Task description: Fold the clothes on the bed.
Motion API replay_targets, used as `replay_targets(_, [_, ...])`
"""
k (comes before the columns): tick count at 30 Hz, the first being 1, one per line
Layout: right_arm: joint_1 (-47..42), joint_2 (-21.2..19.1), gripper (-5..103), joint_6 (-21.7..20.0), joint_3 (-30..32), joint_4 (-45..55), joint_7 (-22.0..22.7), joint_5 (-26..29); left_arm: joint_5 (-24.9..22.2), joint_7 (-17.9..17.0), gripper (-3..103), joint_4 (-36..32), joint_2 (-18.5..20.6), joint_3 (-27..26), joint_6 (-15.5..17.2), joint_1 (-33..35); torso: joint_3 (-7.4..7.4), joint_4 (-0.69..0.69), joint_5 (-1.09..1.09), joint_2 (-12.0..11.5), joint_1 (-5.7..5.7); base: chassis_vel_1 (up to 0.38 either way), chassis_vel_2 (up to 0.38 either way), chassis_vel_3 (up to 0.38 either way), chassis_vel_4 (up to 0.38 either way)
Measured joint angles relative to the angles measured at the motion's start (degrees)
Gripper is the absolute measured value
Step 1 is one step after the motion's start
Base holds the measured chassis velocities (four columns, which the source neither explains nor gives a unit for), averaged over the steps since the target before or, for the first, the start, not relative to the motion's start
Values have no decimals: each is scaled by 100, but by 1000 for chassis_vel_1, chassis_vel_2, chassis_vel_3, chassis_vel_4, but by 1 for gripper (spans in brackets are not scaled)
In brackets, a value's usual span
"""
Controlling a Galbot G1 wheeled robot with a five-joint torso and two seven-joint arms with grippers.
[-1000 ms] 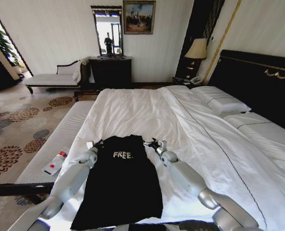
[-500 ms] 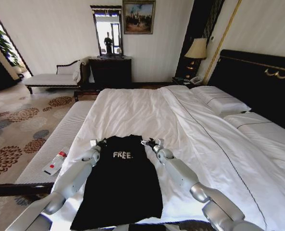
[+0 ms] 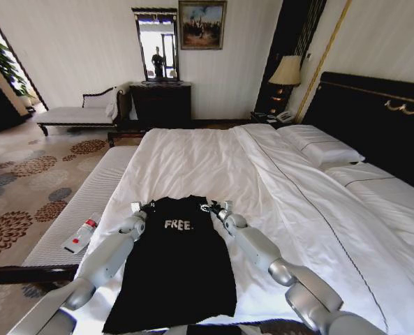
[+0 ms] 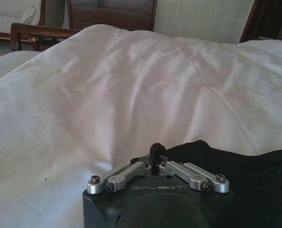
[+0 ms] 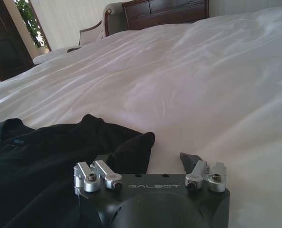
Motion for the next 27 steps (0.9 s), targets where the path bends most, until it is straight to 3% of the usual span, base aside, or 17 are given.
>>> replay_targets(4, [37,7,63,50,-8,-121,-83,-57,-1,17,2,32,-12,18,-3,-23,0,0,0,0,0,0,0,0,0])
replay_targets(5, [37,7,63,50,-8,-121,-83,-57,-1,17,2,32,-12,18,-3,-23,0,0,0,0,0,0,0,0,0])
replay_targets(8, [9,-6,47,73,65,-109,-142,-51,-9,10,2,106,-55,138,-3,-154,0,1,0,0,0,0,0,0,0])
replay_targets(11, [-40,-34,41,86,97,-63,-187,-37,-16,-9,2,109,-82,218,-4,-209,0,-2,0,0,0,0,0,0,0])
replay_targets(18, [-81,-50,9,90,34,58,-213,38,-21,-24,2,121,-80,197,-4,-188,0,1,0,0,0,0,0,0,0])
replay_targets(20, [-89,-57,9,88,21,99,-211,68,-21,-27,2,123,-79,191,-4,-185,0,1,0,0,0,0,0,0,0])
replay_targets(22, [-99,-71,1,86,-5,169,-202,106,-23,-28,2,123,-78,172,-5,-178,0,0,0,0,0,0,0,0,0])
replay_targets(27, [-121,-109,1,85,-58,343,-177,201,-44,-50,2,69,-58,142,-11,-163,0,0,0,0,1,0,0,0,0])
